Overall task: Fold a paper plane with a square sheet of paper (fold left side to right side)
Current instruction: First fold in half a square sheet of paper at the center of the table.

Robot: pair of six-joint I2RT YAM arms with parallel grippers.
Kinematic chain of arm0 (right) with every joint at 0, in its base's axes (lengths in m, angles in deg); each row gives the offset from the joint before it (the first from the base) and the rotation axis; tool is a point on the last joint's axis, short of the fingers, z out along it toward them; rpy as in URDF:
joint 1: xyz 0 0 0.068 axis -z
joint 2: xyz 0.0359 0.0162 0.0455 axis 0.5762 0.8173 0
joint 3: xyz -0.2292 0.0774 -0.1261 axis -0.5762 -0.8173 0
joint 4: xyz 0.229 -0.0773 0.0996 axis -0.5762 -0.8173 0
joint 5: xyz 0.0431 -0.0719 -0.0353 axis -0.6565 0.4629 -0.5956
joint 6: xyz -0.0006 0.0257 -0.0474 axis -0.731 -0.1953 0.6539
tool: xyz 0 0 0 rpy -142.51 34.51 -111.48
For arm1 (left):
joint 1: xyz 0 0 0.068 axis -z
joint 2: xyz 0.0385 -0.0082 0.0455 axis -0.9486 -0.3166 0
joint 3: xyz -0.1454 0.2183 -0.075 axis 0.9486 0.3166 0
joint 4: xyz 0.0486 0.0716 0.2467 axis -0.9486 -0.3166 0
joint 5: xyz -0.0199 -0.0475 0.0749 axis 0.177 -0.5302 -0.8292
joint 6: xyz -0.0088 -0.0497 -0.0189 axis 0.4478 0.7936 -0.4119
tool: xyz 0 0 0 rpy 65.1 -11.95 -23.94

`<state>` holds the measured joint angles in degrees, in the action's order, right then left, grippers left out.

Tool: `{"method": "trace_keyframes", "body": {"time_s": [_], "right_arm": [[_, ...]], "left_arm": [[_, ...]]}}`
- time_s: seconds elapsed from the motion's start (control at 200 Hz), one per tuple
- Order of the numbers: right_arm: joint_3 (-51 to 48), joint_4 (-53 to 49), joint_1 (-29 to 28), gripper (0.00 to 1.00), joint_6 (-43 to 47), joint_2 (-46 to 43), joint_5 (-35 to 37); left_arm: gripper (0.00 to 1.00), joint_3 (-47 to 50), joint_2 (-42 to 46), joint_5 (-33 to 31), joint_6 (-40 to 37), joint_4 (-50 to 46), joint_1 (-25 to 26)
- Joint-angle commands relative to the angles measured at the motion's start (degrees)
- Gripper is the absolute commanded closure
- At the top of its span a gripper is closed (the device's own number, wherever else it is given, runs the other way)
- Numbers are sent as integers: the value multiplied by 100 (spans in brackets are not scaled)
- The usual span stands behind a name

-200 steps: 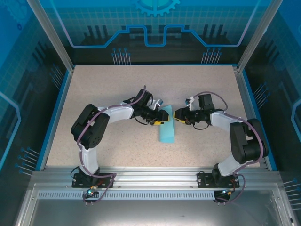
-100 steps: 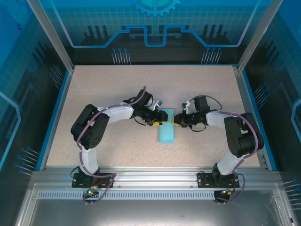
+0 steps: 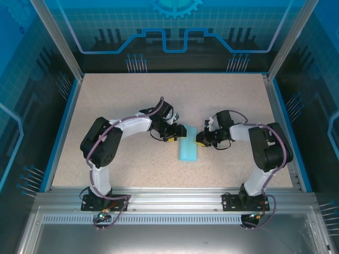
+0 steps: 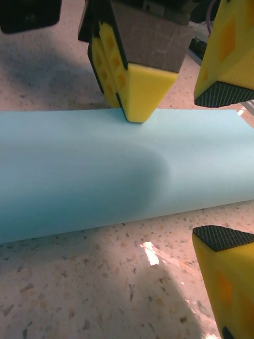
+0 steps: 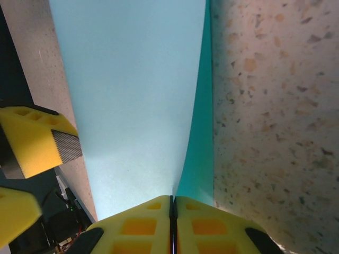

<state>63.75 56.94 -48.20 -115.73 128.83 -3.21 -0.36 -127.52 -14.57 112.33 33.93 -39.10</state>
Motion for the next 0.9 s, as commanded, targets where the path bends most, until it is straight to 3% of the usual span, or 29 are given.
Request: {"method": "trace_keyframes", "body": {"time_s": [0.0,0.215,0.48,0.89], "right_arm": [[128,-178,-95,89,107,116,73],[178,-316,-92,84,216,90,183],[242,-1119,91,59,722,-588,966],[91,-1246,151,59,836,-807,1099]], "left_arm": [[37,-326,-242,-185,43,-416,103],[46,-508,-503,-461,22,-735,164],[49,-517,-595,-657,123,-793,157],[49,-564,-725,-739,369,-761,157]]}}
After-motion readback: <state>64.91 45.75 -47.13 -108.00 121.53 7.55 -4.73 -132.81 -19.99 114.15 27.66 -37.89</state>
